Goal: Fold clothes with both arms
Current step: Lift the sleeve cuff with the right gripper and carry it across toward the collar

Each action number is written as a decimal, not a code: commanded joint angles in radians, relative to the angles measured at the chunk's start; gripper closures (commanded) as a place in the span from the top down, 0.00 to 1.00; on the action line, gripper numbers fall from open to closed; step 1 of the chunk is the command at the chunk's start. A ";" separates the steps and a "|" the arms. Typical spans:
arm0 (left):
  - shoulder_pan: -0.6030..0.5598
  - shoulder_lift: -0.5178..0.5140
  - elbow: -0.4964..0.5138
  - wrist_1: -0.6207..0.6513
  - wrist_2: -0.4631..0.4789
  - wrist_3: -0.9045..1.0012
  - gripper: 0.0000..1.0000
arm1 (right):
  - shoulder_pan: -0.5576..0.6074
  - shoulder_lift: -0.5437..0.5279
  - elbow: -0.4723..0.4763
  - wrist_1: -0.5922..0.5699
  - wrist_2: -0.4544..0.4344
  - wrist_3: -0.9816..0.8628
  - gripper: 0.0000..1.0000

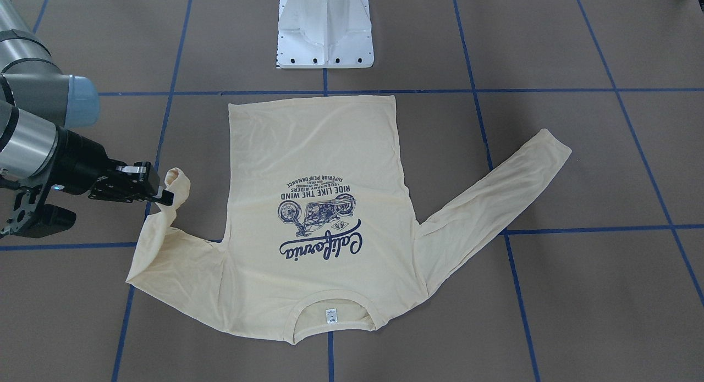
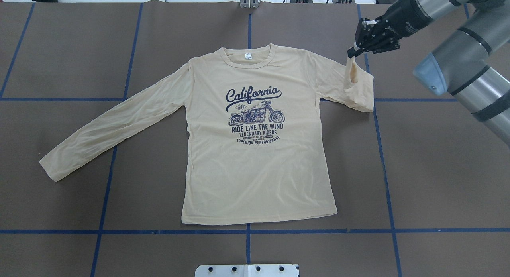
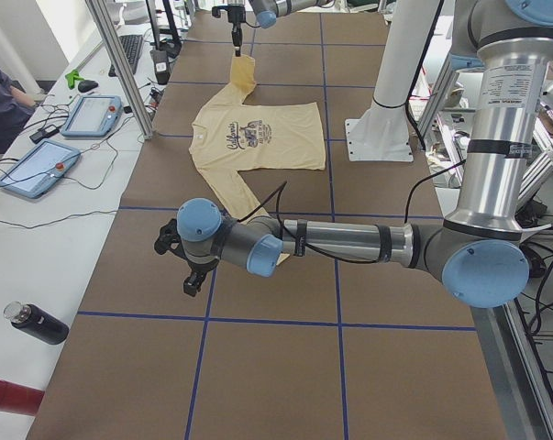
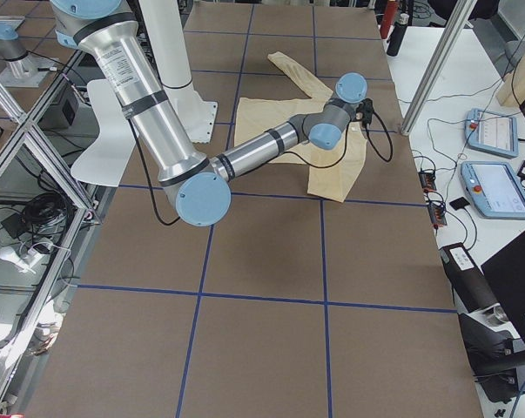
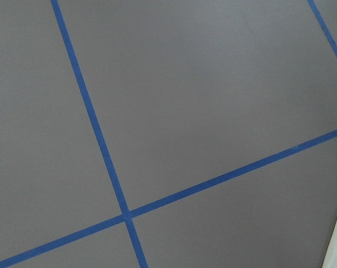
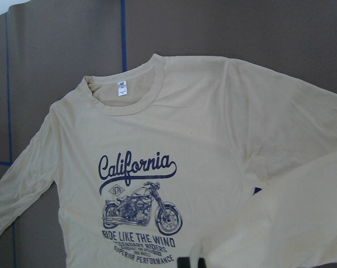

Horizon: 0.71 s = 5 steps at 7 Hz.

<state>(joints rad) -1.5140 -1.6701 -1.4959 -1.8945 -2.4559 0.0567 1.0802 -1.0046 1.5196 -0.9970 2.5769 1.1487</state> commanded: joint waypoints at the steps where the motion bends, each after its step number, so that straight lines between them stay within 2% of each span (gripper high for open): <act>1: 0.000 0.000 0.019 0.000 0.000 0.000 1.00 | -0.037 0.213 -0.069 -0.003 -0.027 0.020 0.00; 3: 0.000 -0.004 0.040 0.000 0.000 0.000 1.00 | -0.220 0.415 -0.294 -0.003 -0.307 0.029 0.00; 4: 0.000 -0.004 0.042 0.000 0.000 -0.002 1.00 | -0.268 0.455 -0.374 -0.002 -0.375 0.028 0.00; 5: 0.000 -0.004 0.042 0.000 0.000 -0.002 1.00 | -0.310 0.458 -0.409 0.000 -0.446 0.029 0.00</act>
<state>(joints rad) -1.5140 -1.6733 -1.4560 -1.8945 -2.4559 0.0558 0.8283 -0.5745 1.1762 -0.9989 2.2244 1.1769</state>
